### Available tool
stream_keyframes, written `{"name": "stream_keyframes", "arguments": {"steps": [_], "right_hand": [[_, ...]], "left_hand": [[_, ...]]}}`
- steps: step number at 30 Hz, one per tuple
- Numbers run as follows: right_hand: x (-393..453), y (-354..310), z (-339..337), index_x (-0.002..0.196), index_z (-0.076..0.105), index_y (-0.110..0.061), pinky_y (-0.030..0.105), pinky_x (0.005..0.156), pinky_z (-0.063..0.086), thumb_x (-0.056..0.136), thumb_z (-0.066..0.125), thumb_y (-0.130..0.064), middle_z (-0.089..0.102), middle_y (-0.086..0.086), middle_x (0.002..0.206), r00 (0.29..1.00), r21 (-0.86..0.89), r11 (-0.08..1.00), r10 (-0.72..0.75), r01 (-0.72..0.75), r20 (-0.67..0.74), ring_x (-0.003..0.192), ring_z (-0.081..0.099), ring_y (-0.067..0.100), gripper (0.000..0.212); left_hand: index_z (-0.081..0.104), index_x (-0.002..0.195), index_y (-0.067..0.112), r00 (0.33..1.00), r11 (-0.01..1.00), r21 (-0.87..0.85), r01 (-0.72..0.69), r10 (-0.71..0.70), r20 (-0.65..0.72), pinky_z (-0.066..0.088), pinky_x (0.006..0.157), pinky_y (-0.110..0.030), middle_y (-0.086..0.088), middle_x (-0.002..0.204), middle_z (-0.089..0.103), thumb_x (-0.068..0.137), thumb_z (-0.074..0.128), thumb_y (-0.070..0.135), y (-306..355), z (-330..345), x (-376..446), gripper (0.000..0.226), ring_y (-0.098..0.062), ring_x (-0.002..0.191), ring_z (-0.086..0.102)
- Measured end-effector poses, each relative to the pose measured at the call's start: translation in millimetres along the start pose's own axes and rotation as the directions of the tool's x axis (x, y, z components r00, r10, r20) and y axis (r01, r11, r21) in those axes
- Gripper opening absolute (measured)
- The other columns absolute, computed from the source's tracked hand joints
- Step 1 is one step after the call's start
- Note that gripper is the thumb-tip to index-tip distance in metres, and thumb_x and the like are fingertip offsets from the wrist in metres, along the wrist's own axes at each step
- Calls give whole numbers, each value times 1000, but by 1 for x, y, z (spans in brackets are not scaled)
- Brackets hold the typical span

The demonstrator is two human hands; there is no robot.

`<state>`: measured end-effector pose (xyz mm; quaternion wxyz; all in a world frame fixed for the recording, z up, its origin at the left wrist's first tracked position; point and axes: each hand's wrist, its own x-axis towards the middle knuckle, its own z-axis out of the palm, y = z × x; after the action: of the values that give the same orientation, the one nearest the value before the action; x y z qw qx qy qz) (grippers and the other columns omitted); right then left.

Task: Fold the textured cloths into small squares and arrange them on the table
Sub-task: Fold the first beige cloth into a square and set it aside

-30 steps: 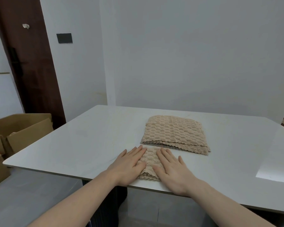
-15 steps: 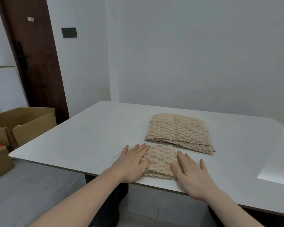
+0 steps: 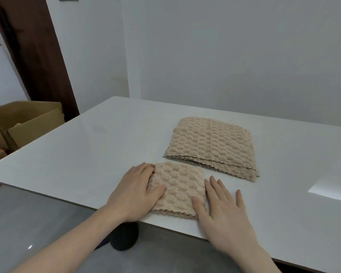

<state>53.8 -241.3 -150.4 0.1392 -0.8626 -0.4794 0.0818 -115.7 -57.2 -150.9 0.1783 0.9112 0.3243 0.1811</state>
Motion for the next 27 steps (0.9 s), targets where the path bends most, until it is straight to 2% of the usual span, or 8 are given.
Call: {"name": "stream_keyframes", "arguments": {"steps": [5, 10, 13, 16, 18, 20, 22, 27], "right_hand": [[5, -1, 3, 162, -5, -41, 42, 125, -18, 93, 4, -75, -18, -20, 167, 1000, -4, 1000, 9, -9, -16, 152, -22, -2, 77], [6, -1, 2, 160, 14, -42, 42, 125, -17, 92, 6, -77, -3, -19, 168, 1000, 53, 999, 11, -10, -19, 155, -11, 0, 77], [8, -5, -13, 151, 36, -44, 34, 123, -22, 95, 30, -69, 5, -23, 165, 995, 151, 985, 71, -82, 74, 154, -6, -3, 62], [15, -28, -47, 116, 61, -36, 37, 127, 16, 91, 60, -42, 41, -23, 149, 965, 341, 908, 187, -241, 184, 148, 31, 5, 26], [17, -52, -81, 99, 62, -29, 16, 90, 51, 89, 66, -18, 69, -14, 114, 905, 513, 750, 295, -418, 306, 113, 65, 13, 15], [17, -75, -114, 97, 60, -21, 11, 60, 47, 90, 63, -6, 73, -1, 94, 843, 553, 640, 345, -533, 413, 77, 66, 10, 17], [12, -92, -137, 98, 60, -18, 18, 55, 48, 88, 61, -4, 75, 4, 92, 823, 554, 615, 345, -561, 451, 63, 60, 9, 17], [9, -128, -181, 109, 66, -23, 23, 62, 55, 89, 64, -11, 78, -2, 97, 818, 577, 597, 277, -558, 504, 73, 75, 14, 23]], "left_hand": [[60, 103, 34, 999, 995, -99, -27, 28, 17, 41, 96, -26, 26, 109, 53, 90, 52, 57, -5, -2, 0, 28, 0, 110, 49], [53, 83, 51, 996, 970, -231, 73, -59, 69, 36, 95, -15, 32, 100, 56, 82, 65, 50, 7, -17, 3, 12, 2, 110, 51], [56, 86, 49, 974, 933, -295, 206, -166, 154, 35, 96, -14, 32, 102, 56, 80, 63, 52, 17, -27, 6, 9, 5, 110, 49], [66, 96, 36, 875, 789, -401, 466, -341, 345, 40, 86, -13, 23, 105, 62, 83, 63, 45, 46, -52, 7, 16, -2, 107, 54], [64, 91, 25, 782, 638, -458, 619, -445, 436, 50, 75, -24, 10, 92, 68, 89, 67, 29, 67, -79, 7, 6, -11, 89, 64], [63, 93, 20, 739, 566, -475, 674, -493, 459, 54, 76, -32, 4, 90, 70, 90, 67, 25, 78, -110, 3, 6, -15, 83, 67], [62, 96, 20, 728, 543, -485, 686, -499, 470, 54, 74, -30, 4, 93, 69, 91, 67, 27, 83, -142, -6, 10, -18, 86, 68], [61, 106, 24, 708, 518, -483, 706, -507, 492, 58, 80, -28, 8, 103, 70, 94, 62, 21, 79, -202, -13, 12, -10, 92, 69]]}}
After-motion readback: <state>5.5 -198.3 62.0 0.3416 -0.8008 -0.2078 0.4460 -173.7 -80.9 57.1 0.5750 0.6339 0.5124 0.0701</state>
